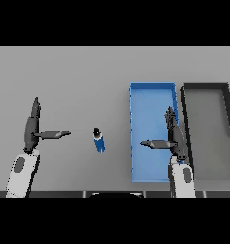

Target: Pick up the blue pipe and place it into the blue bin.

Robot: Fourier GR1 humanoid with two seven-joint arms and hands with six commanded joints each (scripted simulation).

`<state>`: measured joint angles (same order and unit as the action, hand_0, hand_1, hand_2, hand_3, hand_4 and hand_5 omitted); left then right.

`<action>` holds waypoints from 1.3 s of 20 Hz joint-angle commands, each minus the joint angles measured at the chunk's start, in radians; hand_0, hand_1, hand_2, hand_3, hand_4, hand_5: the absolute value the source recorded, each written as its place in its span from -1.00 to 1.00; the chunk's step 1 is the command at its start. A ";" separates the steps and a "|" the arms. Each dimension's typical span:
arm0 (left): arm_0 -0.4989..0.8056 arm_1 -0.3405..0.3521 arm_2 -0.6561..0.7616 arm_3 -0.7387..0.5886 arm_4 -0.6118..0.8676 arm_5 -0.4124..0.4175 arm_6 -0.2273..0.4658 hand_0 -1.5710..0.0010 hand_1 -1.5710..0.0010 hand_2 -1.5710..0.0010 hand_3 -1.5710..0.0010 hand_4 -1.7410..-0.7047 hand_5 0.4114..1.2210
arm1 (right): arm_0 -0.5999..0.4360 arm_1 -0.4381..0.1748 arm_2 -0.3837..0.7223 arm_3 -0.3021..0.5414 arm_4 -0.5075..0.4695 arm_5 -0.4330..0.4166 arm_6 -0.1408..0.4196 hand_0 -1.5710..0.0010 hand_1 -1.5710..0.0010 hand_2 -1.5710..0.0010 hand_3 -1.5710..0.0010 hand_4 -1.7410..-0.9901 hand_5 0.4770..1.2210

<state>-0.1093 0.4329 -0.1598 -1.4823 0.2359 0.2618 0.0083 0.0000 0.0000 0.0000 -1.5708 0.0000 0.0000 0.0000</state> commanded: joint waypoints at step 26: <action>0.078 0.226 -0.307 -0.238 -0.076 -0.491 0.007 1.00 1.00 1.00 1.00 0.28 -0.85 | 0.037 -0.157 0.111 -0.105 0.185 0.066 -0.046 1.00 1.00 1.00 1.00 0.39 -0.74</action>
<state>-0.0308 0.6579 -0.4673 -1.7205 0.1600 -0.2305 0.0163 0.0370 -0.1569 0.1114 -1.6763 0.1853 0.0659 -0.0454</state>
